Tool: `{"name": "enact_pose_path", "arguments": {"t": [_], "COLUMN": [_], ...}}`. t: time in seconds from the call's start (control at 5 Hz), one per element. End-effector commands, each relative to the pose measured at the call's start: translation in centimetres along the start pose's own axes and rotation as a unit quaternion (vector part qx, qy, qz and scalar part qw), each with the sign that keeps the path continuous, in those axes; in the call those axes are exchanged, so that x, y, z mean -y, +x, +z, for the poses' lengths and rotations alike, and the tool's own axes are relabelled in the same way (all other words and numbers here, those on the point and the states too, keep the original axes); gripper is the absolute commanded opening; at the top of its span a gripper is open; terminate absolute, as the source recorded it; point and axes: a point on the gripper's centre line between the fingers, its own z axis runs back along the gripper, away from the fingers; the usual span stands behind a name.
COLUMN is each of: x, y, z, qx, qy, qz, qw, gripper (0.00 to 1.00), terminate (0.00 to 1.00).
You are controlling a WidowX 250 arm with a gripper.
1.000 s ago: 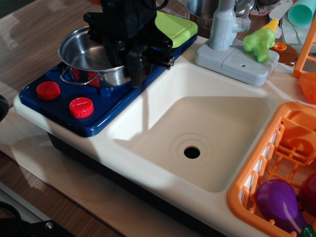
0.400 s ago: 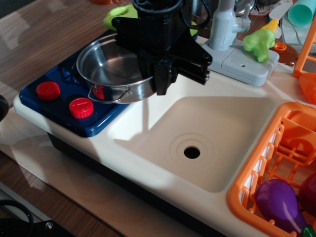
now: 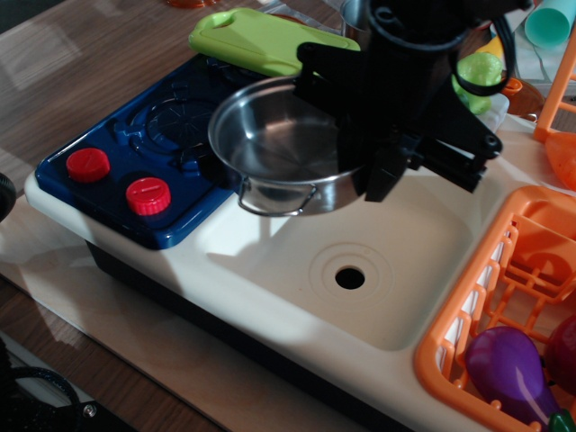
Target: Put pan from stove to sink
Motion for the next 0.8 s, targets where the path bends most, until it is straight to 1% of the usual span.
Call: {"name": "enact_pose_path", "arguments": {"t": [0.0,0.2,0.4,0.6], "x": [2.22,2.47,2.47,2.47], "y": [0.65,0.59,0.59,0.59], "z": [1.21,1.07,1.07,1.07], "qx": [0.022,0.037,0.037,0.037], "qy": [0.006,0.005,0.005,0.005], "qz": [0.018,0.016,0.016,0.016], "qw": [0.9996,0.9992,0.9992,0.9992], "gripper": [1.0,1.0,1.0,1.0], "terminate": [0.0,0.0,0.0,1.0]}}
